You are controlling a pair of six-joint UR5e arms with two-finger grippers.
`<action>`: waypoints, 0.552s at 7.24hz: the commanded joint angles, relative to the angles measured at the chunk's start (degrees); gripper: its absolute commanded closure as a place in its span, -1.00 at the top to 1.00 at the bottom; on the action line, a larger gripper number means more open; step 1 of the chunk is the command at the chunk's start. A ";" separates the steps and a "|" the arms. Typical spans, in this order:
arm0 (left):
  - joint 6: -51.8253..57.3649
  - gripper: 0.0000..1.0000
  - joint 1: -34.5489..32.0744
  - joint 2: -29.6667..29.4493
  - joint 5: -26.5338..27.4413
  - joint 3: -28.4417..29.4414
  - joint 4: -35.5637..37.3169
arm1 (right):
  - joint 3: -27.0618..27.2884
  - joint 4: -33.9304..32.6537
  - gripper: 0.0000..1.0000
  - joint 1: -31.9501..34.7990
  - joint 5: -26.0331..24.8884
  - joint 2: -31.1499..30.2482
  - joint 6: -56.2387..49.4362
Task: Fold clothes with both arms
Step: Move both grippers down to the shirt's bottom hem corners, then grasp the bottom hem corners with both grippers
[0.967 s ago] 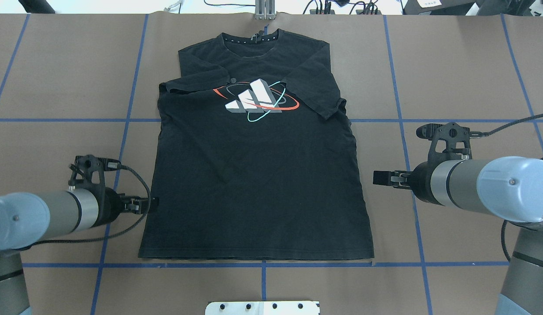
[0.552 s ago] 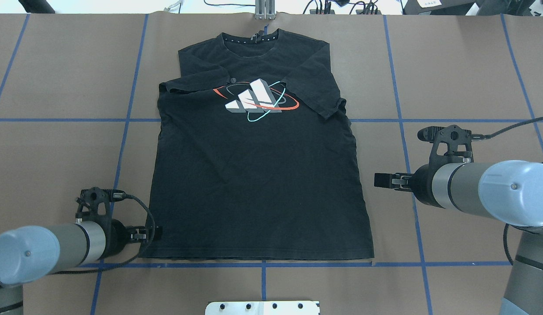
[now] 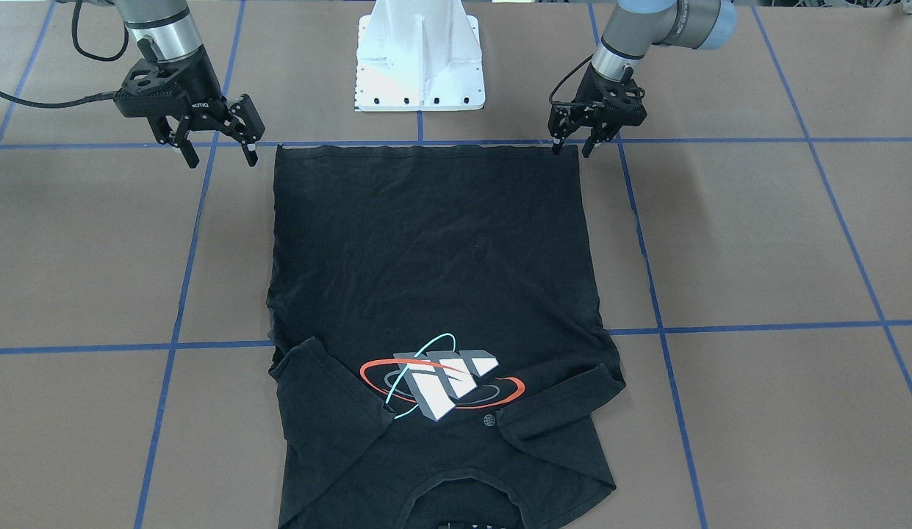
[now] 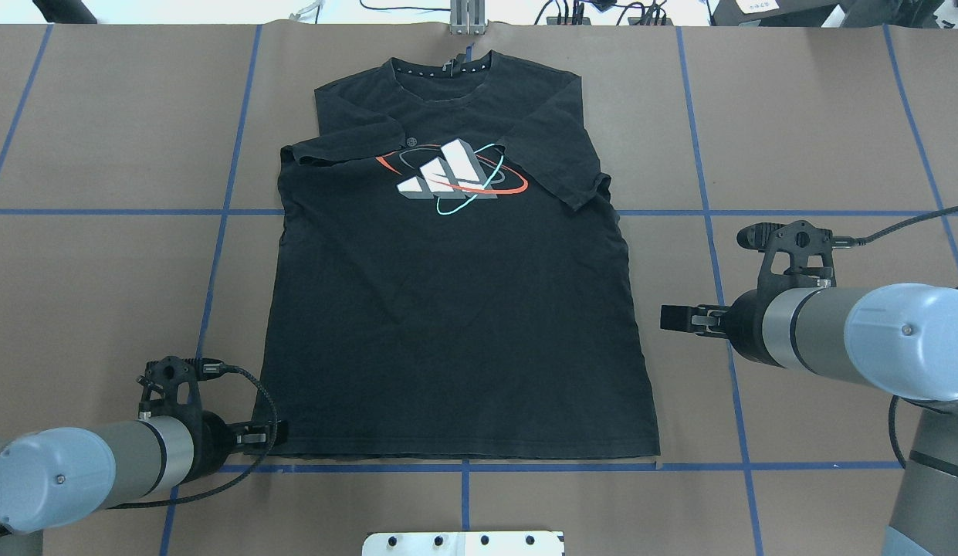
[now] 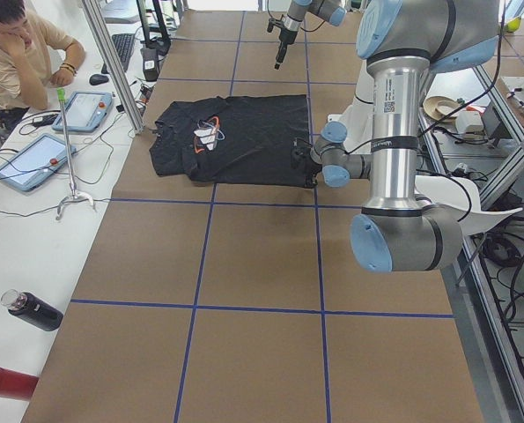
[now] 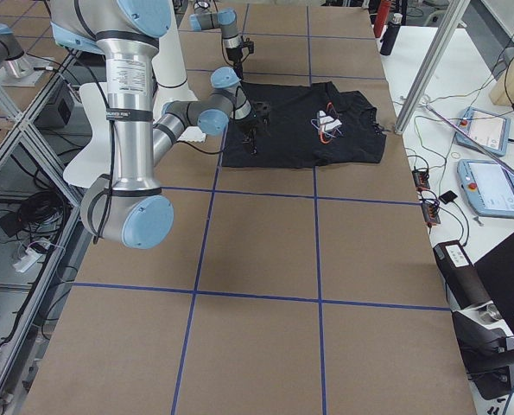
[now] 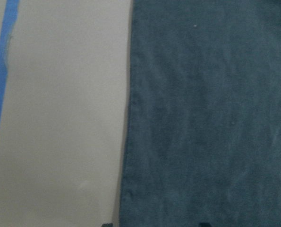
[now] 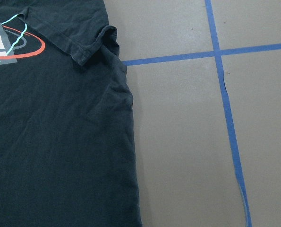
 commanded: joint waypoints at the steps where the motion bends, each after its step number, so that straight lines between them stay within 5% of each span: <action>1: -0.18 0.32 0.39 0.34 0.03 0.01 0.01 | -0.08 0.00 1.00 -0.05 -0.01 0.00 -0.01; 4: -0.26 -0.04 1.00 0.26 0.03 0.18 0.01 | -0.08 0.00 1.00 -0.05 -0.01 0.00 -0.01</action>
